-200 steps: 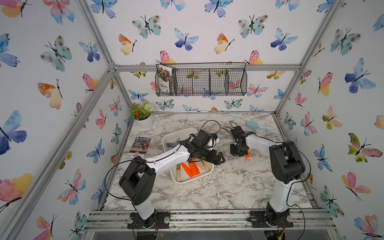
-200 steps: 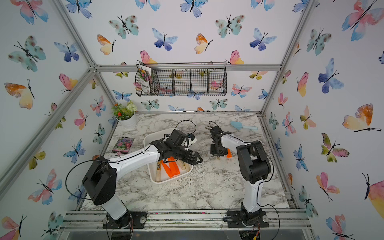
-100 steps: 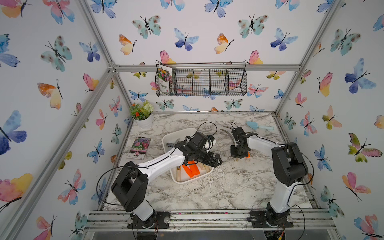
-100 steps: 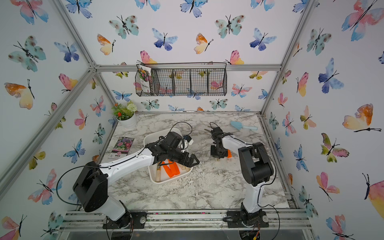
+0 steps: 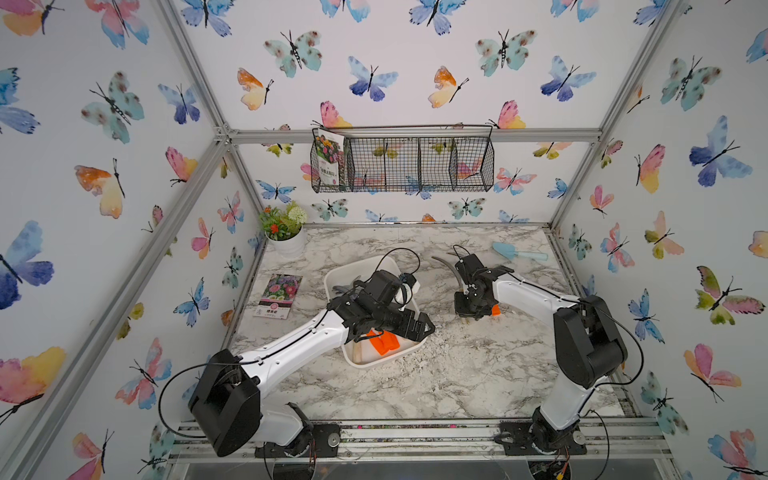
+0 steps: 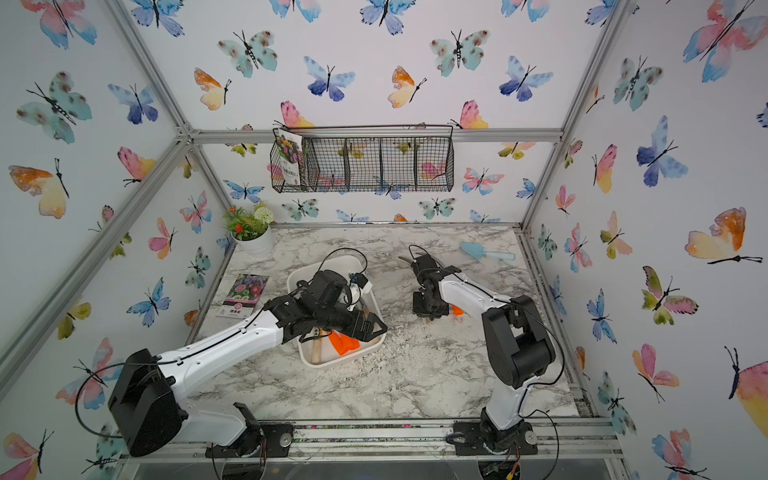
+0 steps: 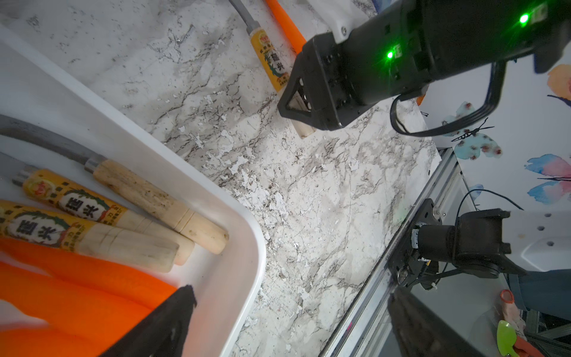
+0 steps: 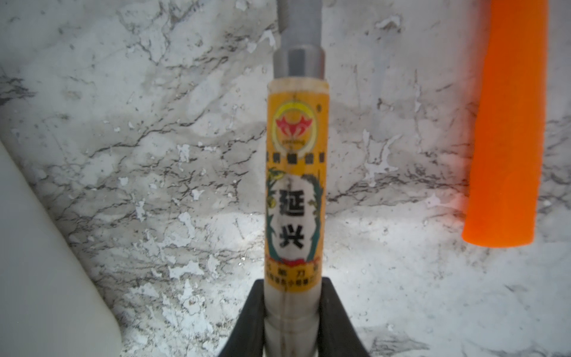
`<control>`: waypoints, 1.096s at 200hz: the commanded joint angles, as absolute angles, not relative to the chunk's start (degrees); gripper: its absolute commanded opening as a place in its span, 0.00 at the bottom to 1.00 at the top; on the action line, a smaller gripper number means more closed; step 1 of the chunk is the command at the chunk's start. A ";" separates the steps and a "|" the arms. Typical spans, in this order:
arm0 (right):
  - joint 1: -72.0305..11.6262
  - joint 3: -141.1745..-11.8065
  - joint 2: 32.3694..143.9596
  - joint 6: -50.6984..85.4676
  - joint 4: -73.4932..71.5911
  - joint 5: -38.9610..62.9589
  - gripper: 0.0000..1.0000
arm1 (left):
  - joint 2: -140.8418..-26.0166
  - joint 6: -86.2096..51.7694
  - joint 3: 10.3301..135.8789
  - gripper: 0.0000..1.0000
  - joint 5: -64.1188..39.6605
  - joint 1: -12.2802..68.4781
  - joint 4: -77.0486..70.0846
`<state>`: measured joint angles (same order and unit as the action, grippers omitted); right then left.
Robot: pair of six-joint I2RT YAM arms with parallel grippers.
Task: Put small sickles into storage boxes
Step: Pick up the sickle at the center of the board, then place the sickle in the storage box.
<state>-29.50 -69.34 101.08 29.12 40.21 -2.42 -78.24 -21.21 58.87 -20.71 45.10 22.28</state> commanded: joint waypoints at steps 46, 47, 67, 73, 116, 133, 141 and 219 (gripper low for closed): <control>-35.68 -74.63 96.95 33.69 45.73 -5.23 0.01 | -70.23 -22.41 56.31 0.98 -17.66 44.87 26.87; -35.77 -74.71 96.95 33.72 45.76 -5.25 0.01 | -70.10 -22.50 56.28 0.98 -17.62 44.89 26.88; -37.69 -76.31 97.01 34.57 46.97 -5.84 0.01 | -68.00 -23.10 55.42 0.98 -17.08 44.91 27.57; -38.30 -76.82 97.03 34.80 47.25 -6.02 0.01 | -67.41 -23.26 55.07 0.98 -16.97 44.91 27.75; -42.97 -80.68 98.20 36.69 49.09 -7.11 0.01 | -62.71 -24.91 53.05 0.98 -15.70 44.91 29.38; -45.07 -82.35 99.17 37.47 49.68 -7.53 0.02 | -60.60 -25.52 52.18 0.98 -15.09 44.90 30.29; -45.83 -83.01 99.63 37.76 49.84 -7.69 0.01 | -59.56 -25.84 51.69 0.98 -14.85 44.87 30.71; -54.58 -89.50 106.08 41.20 50.38 -8.38 0.01 | -49.16 -28.76 48.02 0.99 -11.69 44.91 35.99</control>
